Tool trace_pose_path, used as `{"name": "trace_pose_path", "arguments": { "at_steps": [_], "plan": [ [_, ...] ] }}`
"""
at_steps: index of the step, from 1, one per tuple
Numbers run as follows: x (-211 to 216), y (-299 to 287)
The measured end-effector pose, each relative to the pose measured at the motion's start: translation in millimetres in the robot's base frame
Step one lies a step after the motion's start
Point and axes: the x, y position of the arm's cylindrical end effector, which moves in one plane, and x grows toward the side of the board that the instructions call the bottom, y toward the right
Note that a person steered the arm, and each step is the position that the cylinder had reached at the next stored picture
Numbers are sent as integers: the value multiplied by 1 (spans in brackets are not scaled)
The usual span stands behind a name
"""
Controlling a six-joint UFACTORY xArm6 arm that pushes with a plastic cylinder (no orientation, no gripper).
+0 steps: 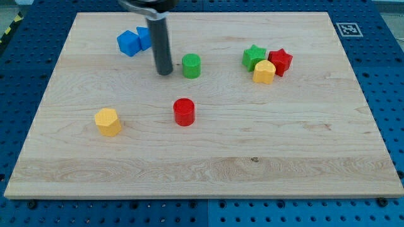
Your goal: Move the green circle left to the green star
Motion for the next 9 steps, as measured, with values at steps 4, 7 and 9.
{"name": "trace_pose_path", "arguments": {
  "at_steps": [4,7,9],
  "plan": [
    [-3,20],
    [-3,22],
    [-5,45]
  ]
}}
